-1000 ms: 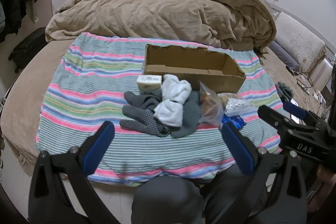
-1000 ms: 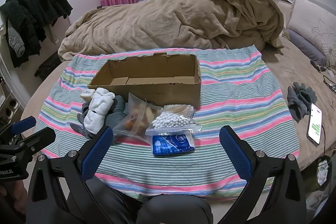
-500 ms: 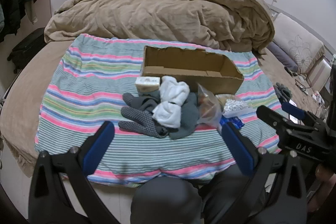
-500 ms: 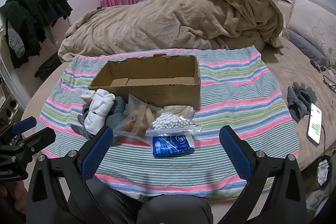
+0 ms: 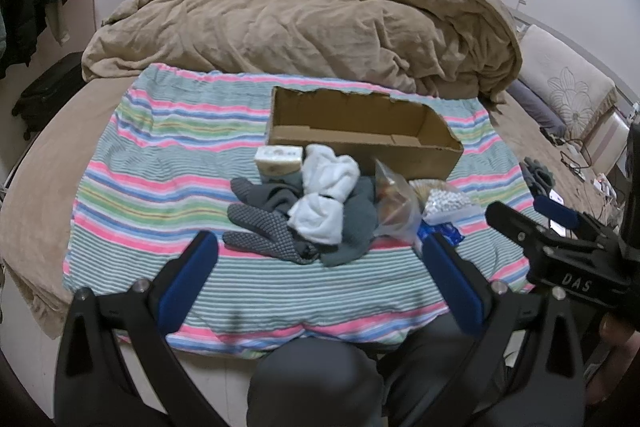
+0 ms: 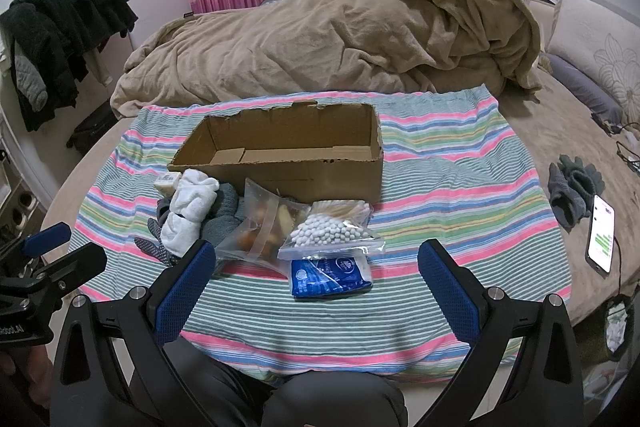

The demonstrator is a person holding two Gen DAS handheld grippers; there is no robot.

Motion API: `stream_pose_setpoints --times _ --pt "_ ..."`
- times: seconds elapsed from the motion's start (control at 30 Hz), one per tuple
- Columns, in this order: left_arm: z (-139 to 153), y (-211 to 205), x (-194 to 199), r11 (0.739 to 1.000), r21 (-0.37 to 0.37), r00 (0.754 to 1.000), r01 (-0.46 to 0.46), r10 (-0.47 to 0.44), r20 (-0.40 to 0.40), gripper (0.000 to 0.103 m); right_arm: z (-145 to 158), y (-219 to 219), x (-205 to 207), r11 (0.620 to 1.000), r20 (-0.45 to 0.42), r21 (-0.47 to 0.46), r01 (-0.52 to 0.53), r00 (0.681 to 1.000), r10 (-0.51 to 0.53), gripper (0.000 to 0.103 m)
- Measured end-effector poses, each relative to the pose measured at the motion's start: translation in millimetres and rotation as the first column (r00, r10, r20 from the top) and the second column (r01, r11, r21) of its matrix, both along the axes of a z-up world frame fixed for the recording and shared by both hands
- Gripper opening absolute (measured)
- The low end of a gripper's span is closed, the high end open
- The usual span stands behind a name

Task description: Organize objects

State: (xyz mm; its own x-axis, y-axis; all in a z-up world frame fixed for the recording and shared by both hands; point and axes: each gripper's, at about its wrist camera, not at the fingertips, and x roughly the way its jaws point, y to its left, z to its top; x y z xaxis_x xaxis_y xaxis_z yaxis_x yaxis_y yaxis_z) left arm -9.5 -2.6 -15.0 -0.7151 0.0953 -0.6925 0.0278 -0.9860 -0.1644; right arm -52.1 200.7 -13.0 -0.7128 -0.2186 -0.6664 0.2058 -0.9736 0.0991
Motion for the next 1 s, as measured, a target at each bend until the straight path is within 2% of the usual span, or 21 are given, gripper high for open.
stream_pose_setpoints --times 0.7,0.83,0.93,1.0 --pt "-22 -11 -22 1.000 0.021 1.000 0.012 -0.012 0.017 0.102 -15 0 -21 1.000 0.036 -0.005 -0.005 0.999 0.005 0.103" --pt "-34 -16 -34 0.999 0.037 0.999 0.013 -0.014 0.030 0.102 -23 2 -29 0.999 0.040 -0.045 -0.028 0.999 0.030 0.103" --pt "-42 -16 -43 0.998 0.053 0.999 0.032 -0.033 0.032 0.097 -30 0 -36 0.998 0.049 -0.039 -0.040 0.998 0.042 0.102" --pt "-48 -13 -51 0.998 0.045 0.998 0.044 -0.046 0.040 0.092 -36 -2 -43 0.999 0.058 -0.023 -0.049 0.997 0.050 0.097"
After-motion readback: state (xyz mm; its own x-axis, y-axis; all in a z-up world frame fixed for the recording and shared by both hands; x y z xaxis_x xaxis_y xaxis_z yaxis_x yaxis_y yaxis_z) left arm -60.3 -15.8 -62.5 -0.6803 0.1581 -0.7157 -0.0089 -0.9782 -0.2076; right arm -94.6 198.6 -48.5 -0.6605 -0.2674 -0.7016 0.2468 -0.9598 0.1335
